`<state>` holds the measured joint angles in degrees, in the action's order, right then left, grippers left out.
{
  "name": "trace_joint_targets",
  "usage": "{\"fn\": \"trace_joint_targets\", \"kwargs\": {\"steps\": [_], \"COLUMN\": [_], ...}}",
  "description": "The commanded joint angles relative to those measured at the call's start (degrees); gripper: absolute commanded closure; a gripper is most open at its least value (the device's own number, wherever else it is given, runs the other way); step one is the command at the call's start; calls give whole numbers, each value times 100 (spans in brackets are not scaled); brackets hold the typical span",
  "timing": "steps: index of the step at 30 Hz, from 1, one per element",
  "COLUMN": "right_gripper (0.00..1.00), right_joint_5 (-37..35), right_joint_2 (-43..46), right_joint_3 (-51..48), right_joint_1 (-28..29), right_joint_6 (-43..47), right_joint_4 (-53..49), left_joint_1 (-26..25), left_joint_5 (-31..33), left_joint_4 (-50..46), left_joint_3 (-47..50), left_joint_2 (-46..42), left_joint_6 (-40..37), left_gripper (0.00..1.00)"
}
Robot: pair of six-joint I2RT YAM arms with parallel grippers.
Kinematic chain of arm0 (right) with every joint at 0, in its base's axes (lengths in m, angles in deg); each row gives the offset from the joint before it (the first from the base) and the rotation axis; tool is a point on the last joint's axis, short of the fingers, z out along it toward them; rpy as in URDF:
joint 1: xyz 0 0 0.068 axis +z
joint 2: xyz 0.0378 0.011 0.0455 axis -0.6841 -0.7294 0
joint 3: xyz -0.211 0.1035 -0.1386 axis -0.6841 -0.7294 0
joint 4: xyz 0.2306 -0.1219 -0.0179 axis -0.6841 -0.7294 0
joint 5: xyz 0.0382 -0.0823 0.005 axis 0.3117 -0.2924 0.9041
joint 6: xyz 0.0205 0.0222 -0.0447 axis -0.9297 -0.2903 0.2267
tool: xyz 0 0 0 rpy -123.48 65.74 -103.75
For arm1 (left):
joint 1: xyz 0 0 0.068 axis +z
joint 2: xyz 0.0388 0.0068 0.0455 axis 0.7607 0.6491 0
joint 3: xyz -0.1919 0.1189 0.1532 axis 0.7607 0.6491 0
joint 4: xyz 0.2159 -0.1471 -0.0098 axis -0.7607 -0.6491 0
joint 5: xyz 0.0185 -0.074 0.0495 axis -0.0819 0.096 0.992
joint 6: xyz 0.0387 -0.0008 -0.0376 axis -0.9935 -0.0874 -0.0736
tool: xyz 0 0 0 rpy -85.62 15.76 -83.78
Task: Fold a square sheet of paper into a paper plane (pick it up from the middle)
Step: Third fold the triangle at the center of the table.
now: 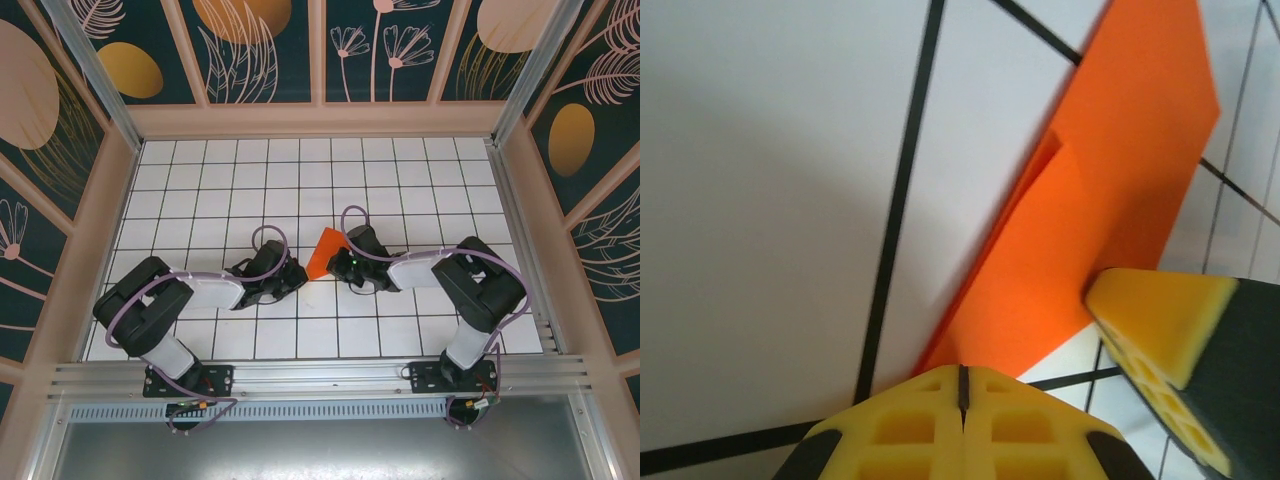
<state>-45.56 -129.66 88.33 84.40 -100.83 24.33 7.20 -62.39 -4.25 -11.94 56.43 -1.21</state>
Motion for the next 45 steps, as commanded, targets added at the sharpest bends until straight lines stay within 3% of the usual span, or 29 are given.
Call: {"fn": "trace_joint_targets", "kwargs": {"steps": [1,7,15,23,37,45], "right_gripper": [100,100,100,100,100,100], "right_joint_5": [-408,-444,-54,-54,-679,-697], "right_joint_2": [285,696,12,-340,463,1249], "right_joint_3": [-114,182,512,673,-392,-239], "right_joint_1": [-57,142,528,535,-661,-806], "right_joint_6": [424,984,736,679,692,924], "right_joint_4": [-725,-682,-349,-359,-903,-1274], "left_joint_1": [6,11,10,12,11,7], "left_joint_5": [214,70,133,181,111,5], "left_joint_4": [-357,-464,-641,-790,-693,-553], "left_joint_3": [-57,-55,-55,-29,226,-67], "left_joint_2": [113,356,309,300,291,-168], "left_joint_6": [-19,23,42,51,-22,-442], "left_gripper": [100,100,100,100,100,100]}}
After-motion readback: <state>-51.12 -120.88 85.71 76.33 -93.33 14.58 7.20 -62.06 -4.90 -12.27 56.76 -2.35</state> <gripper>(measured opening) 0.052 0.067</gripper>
